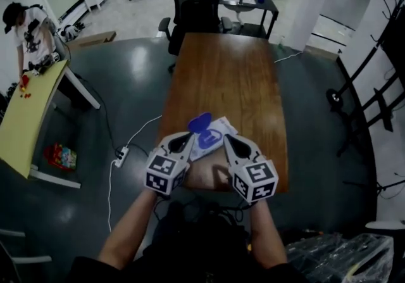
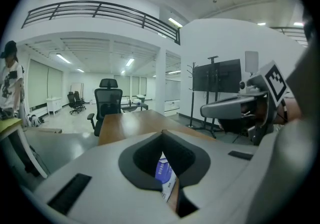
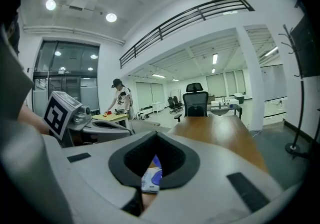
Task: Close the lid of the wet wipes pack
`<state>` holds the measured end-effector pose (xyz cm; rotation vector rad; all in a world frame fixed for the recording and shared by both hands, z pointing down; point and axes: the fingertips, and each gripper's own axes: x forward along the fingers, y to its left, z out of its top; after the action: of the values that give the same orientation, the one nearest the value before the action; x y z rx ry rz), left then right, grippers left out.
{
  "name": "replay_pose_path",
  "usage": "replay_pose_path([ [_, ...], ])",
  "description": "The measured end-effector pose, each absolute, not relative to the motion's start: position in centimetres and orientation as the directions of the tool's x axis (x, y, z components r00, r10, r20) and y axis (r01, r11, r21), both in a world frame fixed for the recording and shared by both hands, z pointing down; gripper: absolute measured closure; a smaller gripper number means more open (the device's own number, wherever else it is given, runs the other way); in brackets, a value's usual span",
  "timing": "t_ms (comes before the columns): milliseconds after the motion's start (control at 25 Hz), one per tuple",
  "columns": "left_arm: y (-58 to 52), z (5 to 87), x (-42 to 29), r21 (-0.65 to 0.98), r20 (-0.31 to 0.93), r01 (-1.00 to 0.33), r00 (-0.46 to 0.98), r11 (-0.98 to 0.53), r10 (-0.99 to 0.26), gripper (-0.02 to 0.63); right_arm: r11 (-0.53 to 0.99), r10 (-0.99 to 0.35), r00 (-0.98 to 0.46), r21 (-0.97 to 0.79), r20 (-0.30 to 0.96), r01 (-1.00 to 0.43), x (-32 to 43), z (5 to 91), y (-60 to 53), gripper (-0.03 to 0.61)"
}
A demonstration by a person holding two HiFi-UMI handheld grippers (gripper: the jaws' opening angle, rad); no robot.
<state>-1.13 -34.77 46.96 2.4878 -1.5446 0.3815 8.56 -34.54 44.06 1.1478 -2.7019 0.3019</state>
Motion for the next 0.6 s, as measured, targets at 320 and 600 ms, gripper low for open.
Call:
replay_pose_path([
  [320,-38.7,50.1,-2.4,0.031,0.372,-0.871,0.465,-0.49,-0.804,0.607,0.636,-0.693,-0.628,-0.109,0.354,-0.764,7.2,47.1,-36.6,0.568],
  [600,-42.3,53.1,-3.4,0.06,0.404,-0.838,0.517,-0.542,-0.755,0.607,0.558,-0.74,-0.544,-0.092,0.395,-0.825,6.7,47.7,-38.3,0.568],
])
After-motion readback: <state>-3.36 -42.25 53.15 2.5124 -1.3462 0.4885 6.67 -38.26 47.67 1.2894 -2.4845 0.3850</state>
